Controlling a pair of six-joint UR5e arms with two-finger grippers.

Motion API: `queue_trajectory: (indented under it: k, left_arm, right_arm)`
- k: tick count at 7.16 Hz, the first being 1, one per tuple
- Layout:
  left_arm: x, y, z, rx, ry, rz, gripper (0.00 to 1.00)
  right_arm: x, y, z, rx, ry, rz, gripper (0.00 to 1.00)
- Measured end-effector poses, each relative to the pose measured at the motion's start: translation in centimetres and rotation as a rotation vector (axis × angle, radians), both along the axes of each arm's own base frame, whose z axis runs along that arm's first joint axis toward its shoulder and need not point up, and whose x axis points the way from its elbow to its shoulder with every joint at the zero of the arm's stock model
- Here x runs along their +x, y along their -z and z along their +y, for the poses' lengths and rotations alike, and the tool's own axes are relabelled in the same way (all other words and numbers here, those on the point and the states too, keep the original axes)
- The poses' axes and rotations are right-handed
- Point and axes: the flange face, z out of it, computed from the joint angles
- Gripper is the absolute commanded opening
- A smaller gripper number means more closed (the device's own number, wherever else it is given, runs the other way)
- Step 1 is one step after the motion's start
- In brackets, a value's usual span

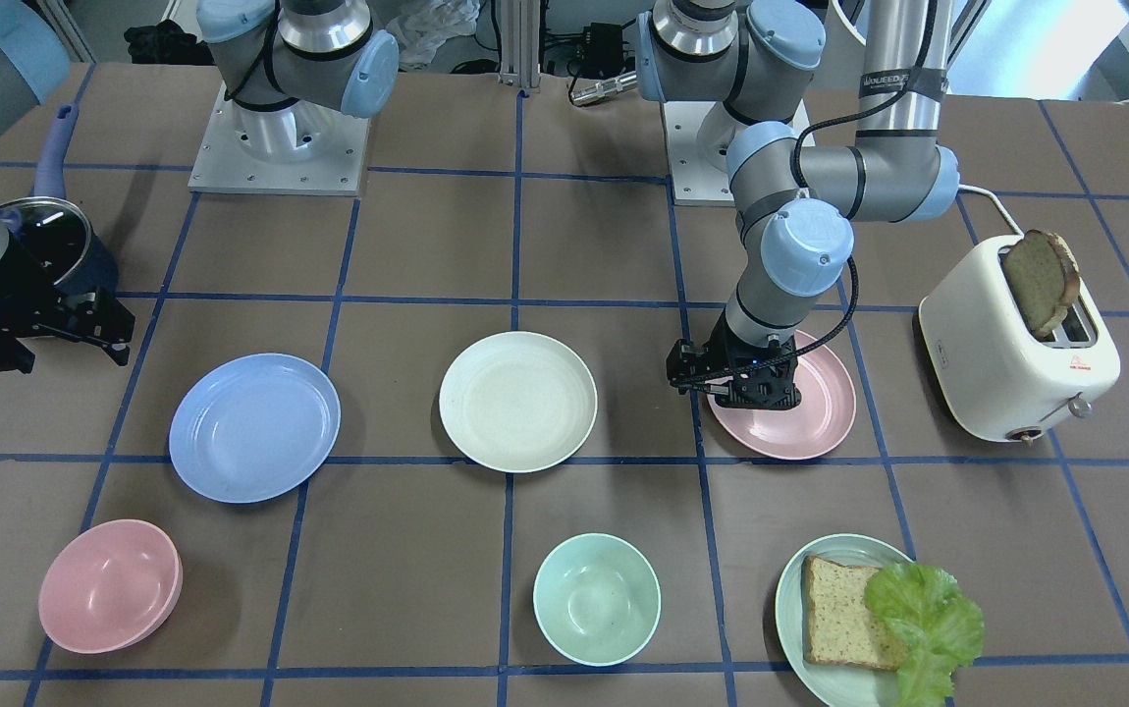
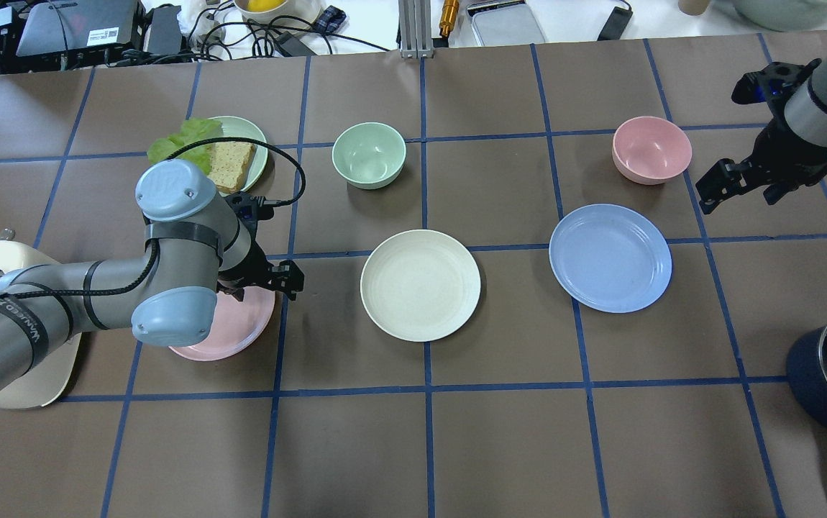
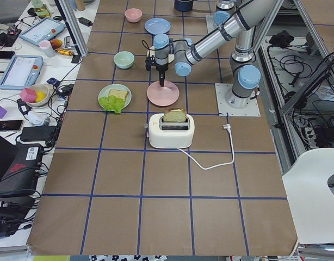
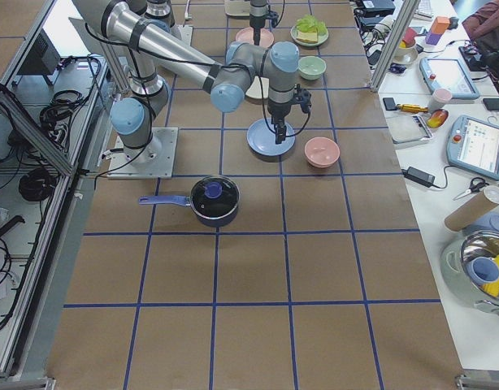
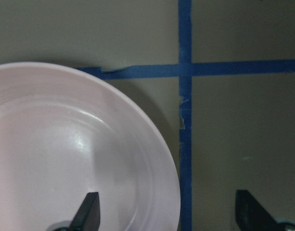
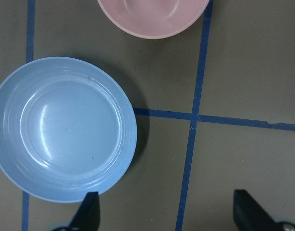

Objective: Stack three plates with pink and blue
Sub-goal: 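Lift the pink plate with left gripper while right gripper reaches blue plate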

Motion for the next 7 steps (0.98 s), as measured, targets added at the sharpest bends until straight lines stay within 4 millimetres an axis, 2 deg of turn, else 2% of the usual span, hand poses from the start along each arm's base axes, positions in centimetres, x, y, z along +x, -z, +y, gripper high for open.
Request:
queue_trajectory:
  k: [2, 3, 4, 5, 6, 7]
  left_arm:
    - [-0.1, 0.6, -0.1, -0.007, 0.003, 0.0, 0.0]
    - [-0.1, 0.6, -0.2, -0.009, 0.002, -0.001, 0.0]
    - [-0.1, 0.5, -0.3, -0.014, 0.0, -0.002, 0.0]
    - [-0.1, 0.2, -0.4, -0.024, -0.001, -0.006, 0.0]
    - [-0.3, -0.4, -0.5, -0.038, 0.002, -0.012, 0.0]
    - [-0.8, -1.2, -0.9, -0.054, -0.003, -0.016, 0.0]
  right_arm:
    - [0.1, 2.9, 1.0, -0.013, 0.001, 0.002, 0.96]
    - [0.2, 3.7, 1.0, -0.003, 0.004, -0.005, 0.9]
    - [0.2, 4.5, 1.0, 0.01, 0.004, -0.013, 0.87]
    - [0.2, 5.1, 0.9, 0.023, 0.007, -0.023, 0.8]
    - [0.2, 6.1, 0.7, 0.04, 0.014, -0.041, 0.76]
    - [0.3, 7.3, 0.5, 0.057, 0.031, -0.062, 0.67]
